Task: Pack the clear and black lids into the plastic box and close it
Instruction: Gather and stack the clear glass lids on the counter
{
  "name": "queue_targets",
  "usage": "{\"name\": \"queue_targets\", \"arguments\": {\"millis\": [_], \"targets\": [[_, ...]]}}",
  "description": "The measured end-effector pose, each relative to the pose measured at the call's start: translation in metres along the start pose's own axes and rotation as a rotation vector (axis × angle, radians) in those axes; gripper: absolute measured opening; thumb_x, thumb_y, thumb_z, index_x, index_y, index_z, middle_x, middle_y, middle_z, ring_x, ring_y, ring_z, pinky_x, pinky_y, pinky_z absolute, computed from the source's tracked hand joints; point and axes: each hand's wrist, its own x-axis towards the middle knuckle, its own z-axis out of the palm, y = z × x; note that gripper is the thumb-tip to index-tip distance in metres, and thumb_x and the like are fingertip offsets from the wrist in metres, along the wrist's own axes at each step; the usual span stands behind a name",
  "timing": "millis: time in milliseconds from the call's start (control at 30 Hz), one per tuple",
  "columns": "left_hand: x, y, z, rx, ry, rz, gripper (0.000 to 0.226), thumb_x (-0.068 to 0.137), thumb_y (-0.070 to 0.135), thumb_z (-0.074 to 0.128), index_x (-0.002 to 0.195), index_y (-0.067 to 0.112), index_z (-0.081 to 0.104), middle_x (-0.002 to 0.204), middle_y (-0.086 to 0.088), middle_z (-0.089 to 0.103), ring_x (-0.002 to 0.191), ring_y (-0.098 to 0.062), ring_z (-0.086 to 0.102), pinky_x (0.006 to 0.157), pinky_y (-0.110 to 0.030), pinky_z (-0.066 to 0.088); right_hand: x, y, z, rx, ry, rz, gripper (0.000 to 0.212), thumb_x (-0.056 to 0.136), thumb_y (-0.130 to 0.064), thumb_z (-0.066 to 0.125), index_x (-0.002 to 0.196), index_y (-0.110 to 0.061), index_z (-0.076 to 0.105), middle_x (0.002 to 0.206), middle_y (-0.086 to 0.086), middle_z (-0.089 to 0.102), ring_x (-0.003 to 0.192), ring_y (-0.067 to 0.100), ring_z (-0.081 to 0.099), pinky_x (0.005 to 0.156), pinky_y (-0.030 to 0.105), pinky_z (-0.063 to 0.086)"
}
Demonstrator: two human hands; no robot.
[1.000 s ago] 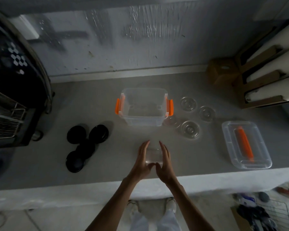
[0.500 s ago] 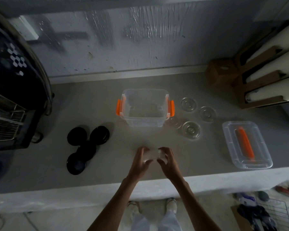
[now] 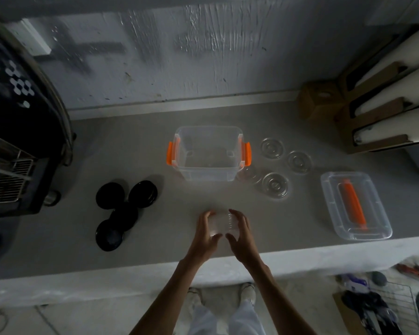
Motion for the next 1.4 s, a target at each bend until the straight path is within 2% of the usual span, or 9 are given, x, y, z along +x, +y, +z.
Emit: {"name": "queue_targets", "arguments": {"millis": [167,567,800,900,1033,1100,1167,1300,1400], "targets": [[-0.005,0.001,0.001,0.043,0.050,0.021,0.097,0.071,0.083,0.030,0.130,0.006,0.043,0.126,-0.007,0.049,0.116,-0.015,0.051,0.103,-0.034,0.046,-0.004,-0.003,0.001,0.033,0.075,0.011,0.060,0.080,0.013,0.055,0.134,-0.015,0.051,0.130,-0.003,0.055,0.123,0.014,0.053,0.104,0.038,0.047],[-0.017,-0.002,0.002,0.092,0.015,0.064,0.095,0.072,0.078,0.030,0.132,0.006,0.041,0.127,-0.007,0.046,0.117,-0.014,0.048,0.101,-0.024,0.043,-0.019,0.004,0.004,-0.012,0.085,-0.006,0.057,0.080,0.007,0.059,0.131,-0.018,0.050,0.127,-0.007,0.055,0.119,0.010,0.053,0.103,0.031,0.046],[-0.016,-0.006,0.000,0.141,-0.012,0.065,0.091,0.076,0.073,0.030,0.135,0.003,0.038,0.130,-0.011,0.046,0.118,-0.017,0.049,0.101,-0.031,0.047,-0.021,0.005,0.004,0.013,0.096,0.023,0.052,0.084,0.005,0.060,0.129,-0.018,0.051,0.125,-0.004,0.058,0.116,0.014,0.057,0.097,0.005,0.039],[-0.017,-0.005,-0.001,0.128,-0.022,0.017,0.092,0.076,0.072,0.029,0.135,0.003,0.038,0.131,-0.011,0.048,0.119,-0.017,0.049,0.101,-0.029,0.046,-0.021,0.007,0.004,0.031,0.089,0.025,0.051,0.085,0.002,0.061,0.128,-0.023,0.051,0.124,-0.006,0.060,0.115,0.011,0.058,0.098,0.016,0.045],[-0.013,-0.003,-0.005,-0.024,-0.065,-0.091,0.080,0.076,0.059,0.050,0.138,0.009,0.037,0.132,0.003,0.049,0.120,-0.009,0.050,0.100,-0.022,0.044,-0.017,0.009,-0.004,0.192,0.004,0.145,0.051,0.086,0.001,0.064,0.128,-0.026,0.053,0.127,-0.005,0.061,0.112,0.009,0.061,0.094,0.020,0.051],[-0.006,-0.001,-0.011,-0.195,-0.074,-0.194,0.058,0.082,0.028,0.072,0.130,0.013,0.043,0.122,0.005,0.057,0.112,-0.009,0.058,0.090,-0.018,0.052,-0.011,0.005,-0.015,0.345,-0.013,0.220,0.054,0.083,0.004,0.069,0.127,-0.022,0.053,0.123,0.005,0.064,0.104,0.009,0.063,0.086,0.018,0.053],[0.002,0.006,-0.018,-0.350,-0.068,-0.288,0.054,0.077,0.007,0.078,0.123,0.011,0.050,0.112,0.001,0.064,0.101,-0.014,0.063,0.078,-0.018,0.056,-0.005,-0.002,-0.030,0.520,-0.019,0.271,0.052,0.080,0.005,0.072,0.127,-0.013,0.057,0.114,0.015,0.069,0.096,0.017,0.065,0.084,0.027,0.055],[0.011,0.035,-0.030,-0.567,-0.070,-0.378,0.037,0.078,0.001,0.074,0.112,0.010,0.064,0.103,-0.016,0.067,0.091,-0.028,0.063,0.076,-0.038,0.052,-0.003,-0.026,-0.056,0.758,-0.084,0.375,0.041,0.084,-0.008,0.072,0.124,-0.013,0.063,0.100,0.003,0.076,0.087,0.012,0.071,0.072,0.026,0.057],[0.011,0.058,-0.037,-0.616,-0.124,-0.387,0.018,0.082,0.005,0.070,0.094,0.017,0.074,0.087,-0.007,0.073,0.081,-0.023,0.066,0.072,-0.034,0.055,0.000,-0.044,-0.069,0.808,-0.136,0.449,0.037,0.088,-0.011,0.067,0.124,-0.012,0.062,0.111,0.013,0.070,0.099,0.024,0.069,0.085,0.039,0.058]]}}
